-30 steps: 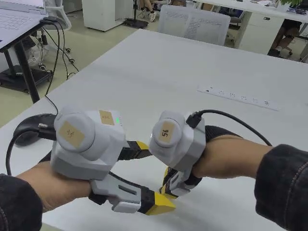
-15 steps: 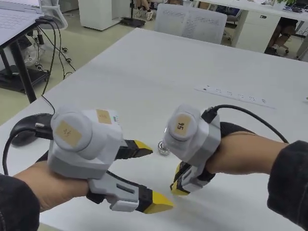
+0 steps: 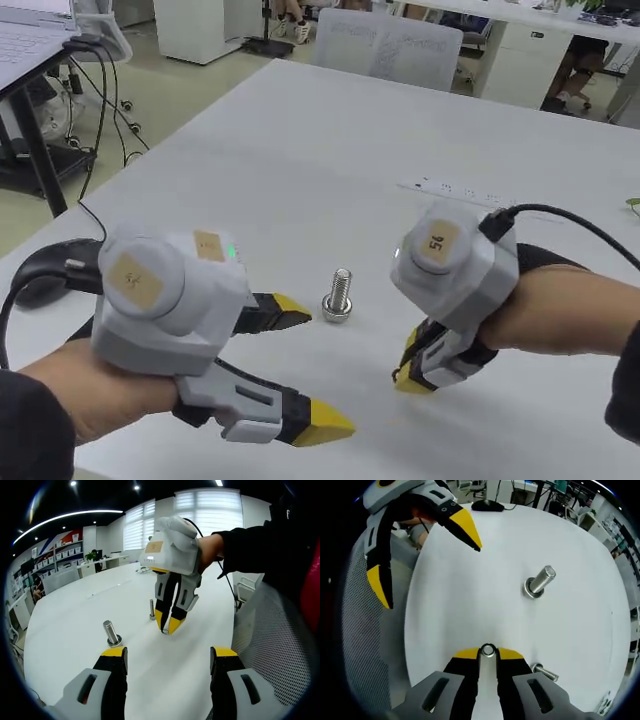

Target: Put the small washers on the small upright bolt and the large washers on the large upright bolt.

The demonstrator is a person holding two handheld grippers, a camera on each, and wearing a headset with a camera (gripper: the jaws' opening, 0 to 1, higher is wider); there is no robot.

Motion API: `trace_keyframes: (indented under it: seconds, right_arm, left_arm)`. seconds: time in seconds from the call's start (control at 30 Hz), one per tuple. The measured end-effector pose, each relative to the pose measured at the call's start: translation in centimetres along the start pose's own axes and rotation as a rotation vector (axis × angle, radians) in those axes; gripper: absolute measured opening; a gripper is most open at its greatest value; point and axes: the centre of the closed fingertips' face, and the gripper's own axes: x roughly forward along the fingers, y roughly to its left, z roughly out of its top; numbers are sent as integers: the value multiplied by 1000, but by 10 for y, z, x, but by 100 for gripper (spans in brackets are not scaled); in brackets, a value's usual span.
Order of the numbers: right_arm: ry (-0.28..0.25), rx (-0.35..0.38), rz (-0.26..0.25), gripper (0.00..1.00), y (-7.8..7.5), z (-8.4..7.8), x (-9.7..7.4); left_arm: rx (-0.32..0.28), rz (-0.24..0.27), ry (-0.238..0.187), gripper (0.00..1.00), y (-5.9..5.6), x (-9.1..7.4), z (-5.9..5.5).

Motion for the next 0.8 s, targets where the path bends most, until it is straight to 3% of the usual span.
trace_keyframes:
  seconds: [0.53, 0.8]
  right_arm:
    - [16, 81, -61, 14, -18, -42, -34]
    - [-2, 115, -120, 14, -39, -46, -57]
  left_arm:
    - [7, -8, 6, 66, -3, 0, -2]
    - [9, -10, 8, 66, -3, 0, -2]
